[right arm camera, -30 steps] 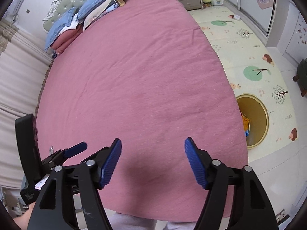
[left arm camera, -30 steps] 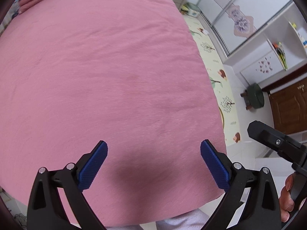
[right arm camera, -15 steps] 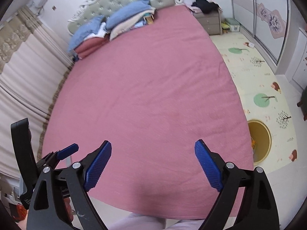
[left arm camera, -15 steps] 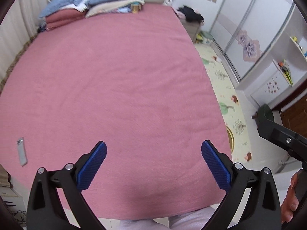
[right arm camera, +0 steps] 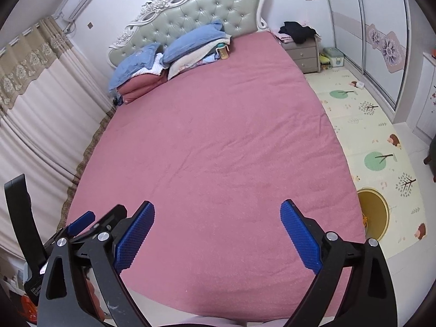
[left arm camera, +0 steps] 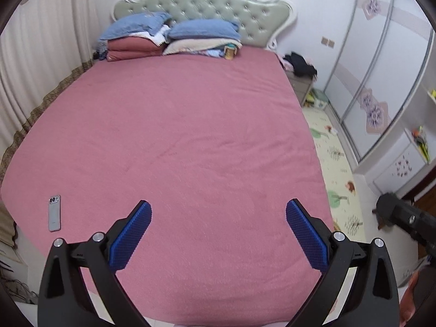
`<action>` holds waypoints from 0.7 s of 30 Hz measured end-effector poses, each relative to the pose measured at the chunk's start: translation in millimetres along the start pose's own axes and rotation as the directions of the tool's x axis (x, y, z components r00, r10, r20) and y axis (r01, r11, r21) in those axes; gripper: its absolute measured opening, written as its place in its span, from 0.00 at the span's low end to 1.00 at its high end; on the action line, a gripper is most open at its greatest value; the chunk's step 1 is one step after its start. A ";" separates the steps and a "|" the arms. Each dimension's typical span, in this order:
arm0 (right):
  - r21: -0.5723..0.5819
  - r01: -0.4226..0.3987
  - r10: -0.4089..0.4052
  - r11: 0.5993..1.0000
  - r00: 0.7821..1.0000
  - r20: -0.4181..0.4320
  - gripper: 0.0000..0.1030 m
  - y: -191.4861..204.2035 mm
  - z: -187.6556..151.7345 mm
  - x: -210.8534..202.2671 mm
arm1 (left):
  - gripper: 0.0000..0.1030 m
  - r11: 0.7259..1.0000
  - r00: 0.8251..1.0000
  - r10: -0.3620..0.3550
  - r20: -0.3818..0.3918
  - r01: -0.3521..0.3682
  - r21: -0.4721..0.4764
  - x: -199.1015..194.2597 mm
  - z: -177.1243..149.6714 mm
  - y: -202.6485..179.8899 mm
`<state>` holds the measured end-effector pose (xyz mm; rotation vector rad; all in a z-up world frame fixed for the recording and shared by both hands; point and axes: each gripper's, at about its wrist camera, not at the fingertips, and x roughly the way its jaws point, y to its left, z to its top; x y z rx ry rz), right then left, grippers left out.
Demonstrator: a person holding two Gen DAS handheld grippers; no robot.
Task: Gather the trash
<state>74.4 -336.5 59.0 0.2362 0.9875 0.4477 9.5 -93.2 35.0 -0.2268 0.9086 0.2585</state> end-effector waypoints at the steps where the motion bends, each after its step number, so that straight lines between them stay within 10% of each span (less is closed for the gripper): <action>1: -0.018 0.006 -0.006 1.000 1.000 0.008 0.88 2.8 0.3 -1.3 | 0.96 1.000 1.000 0.003 0.010 -0.003 -0.005 -2.0 1.6 0.8; 21: -0.088 0.053 -0.044 0.995 0.993 0.107 0.91 11.5 -7.1 -24.2 | 0.96 0.999 0.999 0.017 0.042 -0.019 0.051 -11.5 7.1 -16.0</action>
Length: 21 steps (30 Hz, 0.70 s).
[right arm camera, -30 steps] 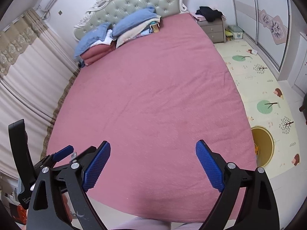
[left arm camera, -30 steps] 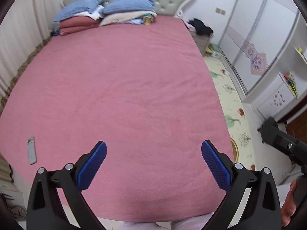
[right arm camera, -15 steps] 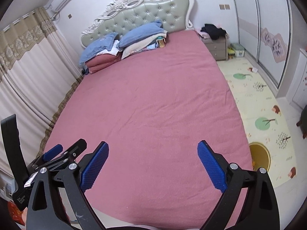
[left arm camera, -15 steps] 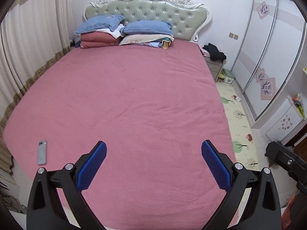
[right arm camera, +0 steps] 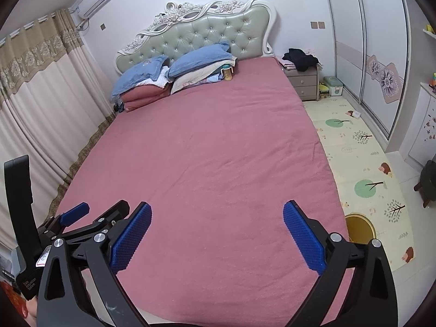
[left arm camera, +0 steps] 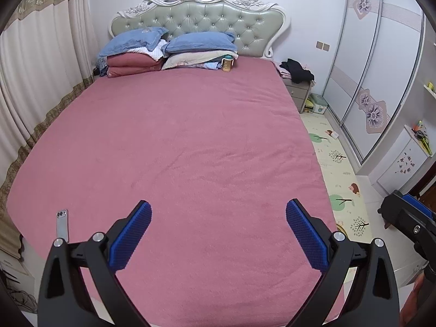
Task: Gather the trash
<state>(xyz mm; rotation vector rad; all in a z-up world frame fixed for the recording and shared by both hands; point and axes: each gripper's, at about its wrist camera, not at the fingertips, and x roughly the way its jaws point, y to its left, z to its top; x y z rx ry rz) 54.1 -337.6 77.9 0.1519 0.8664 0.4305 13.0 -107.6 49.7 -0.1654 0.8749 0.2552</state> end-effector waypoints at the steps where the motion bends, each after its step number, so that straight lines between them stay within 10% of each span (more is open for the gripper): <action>1: 0.006 0.003 -0.003 1.000 1.000 -0.004 0.91 -0.9 -0.7 0.0 | 0.96 1.000 1.000 -0.002 -0.003 0.002 -0.004 0.7 0.3 0.9; 21: 0.008 -0.004 0.004 1.000 0.999 -0.035 0.91 -2.3 -3.0 0.0 | 0.96 0.998 1.000 0.016 -0.012 -0.016 -0.057 1.6 -7.8 8.9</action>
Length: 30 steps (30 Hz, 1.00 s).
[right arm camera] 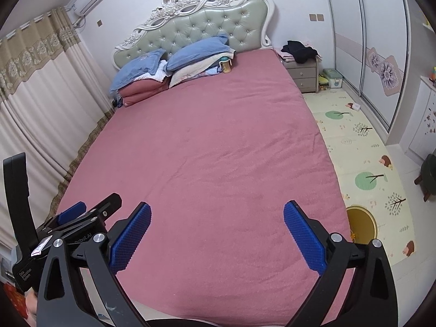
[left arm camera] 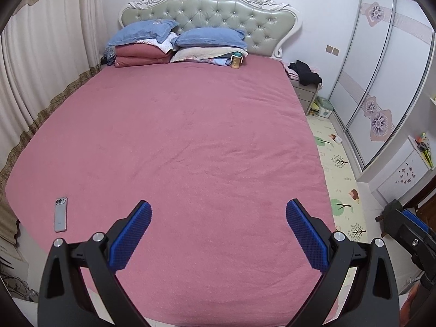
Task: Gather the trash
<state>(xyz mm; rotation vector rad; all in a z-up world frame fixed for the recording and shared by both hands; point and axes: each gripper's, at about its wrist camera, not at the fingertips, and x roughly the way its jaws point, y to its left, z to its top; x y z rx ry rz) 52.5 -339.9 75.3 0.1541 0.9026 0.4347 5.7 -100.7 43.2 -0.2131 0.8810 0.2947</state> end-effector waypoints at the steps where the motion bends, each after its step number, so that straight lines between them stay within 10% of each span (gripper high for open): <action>1: -0.004 0.000 0.000 1.000 1.000 0.004 0.91 0.6 -0.4 -0.8 | 0.96 1.000 1.000 -0.002 0.001 0.002 0.003 -0.4 0.6 -1.1; 30: -0.006 -0.001 0.001 1.000 1.000 -0.001 0.91 3.7 -1.3 1.4 | 0.96 1.000 1.000 0.006 -0.006 -0.006 -0.002 1.1 5.2 1.1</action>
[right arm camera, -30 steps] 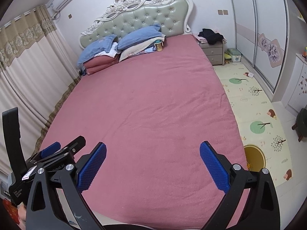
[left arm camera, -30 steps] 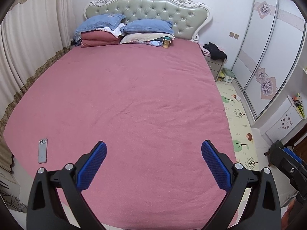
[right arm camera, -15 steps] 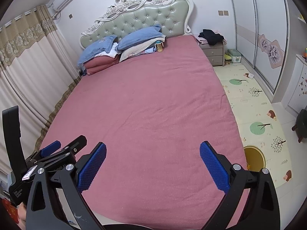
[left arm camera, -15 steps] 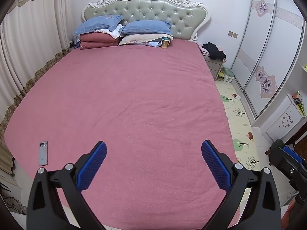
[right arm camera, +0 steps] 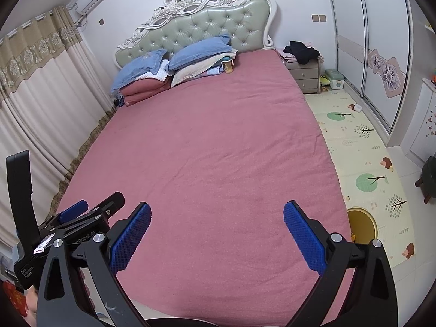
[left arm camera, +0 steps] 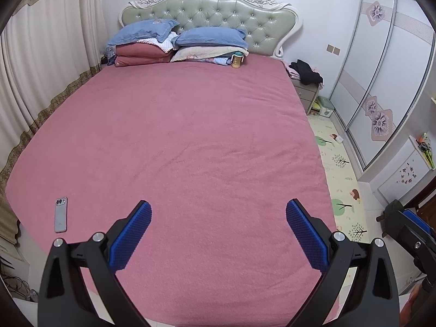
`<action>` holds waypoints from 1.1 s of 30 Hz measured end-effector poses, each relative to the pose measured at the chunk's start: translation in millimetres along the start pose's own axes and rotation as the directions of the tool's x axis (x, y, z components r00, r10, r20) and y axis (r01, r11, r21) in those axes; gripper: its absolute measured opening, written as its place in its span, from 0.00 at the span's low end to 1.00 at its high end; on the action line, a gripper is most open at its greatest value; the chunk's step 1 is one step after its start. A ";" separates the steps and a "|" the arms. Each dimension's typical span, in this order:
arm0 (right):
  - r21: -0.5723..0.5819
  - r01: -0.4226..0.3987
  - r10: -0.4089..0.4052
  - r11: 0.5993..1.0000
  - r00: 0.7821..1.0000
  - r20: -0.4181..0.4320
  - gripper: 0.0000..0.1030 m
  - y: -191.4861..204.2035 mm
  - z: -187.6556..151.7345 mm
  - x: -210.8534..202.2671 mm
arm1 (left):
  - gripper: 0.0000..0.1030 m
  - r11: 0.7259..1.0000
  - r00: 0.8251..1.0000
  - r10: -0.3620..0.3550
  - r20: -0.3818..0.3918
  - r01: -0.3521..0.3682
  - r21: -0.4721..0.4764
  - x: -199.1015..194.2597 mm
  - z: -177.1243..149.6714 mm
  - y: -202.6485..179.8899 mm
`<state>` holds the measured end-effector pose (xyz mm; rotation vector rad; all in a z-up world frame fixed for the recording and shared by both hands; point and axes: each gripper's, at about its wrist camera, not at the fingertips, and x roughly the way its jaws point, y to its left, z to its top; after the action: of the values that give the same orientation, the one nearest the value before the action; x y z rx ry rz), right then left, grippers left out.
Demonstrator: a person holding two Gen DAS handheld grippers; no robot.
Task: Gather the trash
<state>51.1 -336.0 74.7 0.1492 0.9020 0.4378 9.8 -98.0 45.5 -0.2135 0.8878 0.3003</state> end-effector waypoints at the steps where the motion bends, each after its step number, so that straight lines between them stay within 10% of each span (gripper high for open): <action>1: 0.001 -0.001 0.001 1.000 1.000 0.003 0.91 -0.3 0.6 -0.5 | 0.96 1.000 1.000 0.004 0.002 -0.004 -0.002 -0.2 1.0 0.3; 33: -0.008 -0.005 0.005 1.000 1.000 -0.008 0.91 -1.1 9.4 7.6 | 0.96 1.000 1.000 0.010 0.021 -0.010 0.008 5.2 13.5 -6.2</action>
<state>62.9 -333.2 74.5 0.1426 0.9082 0.4470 24.8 -98.8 50.1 -0.1982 0.8693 0.3080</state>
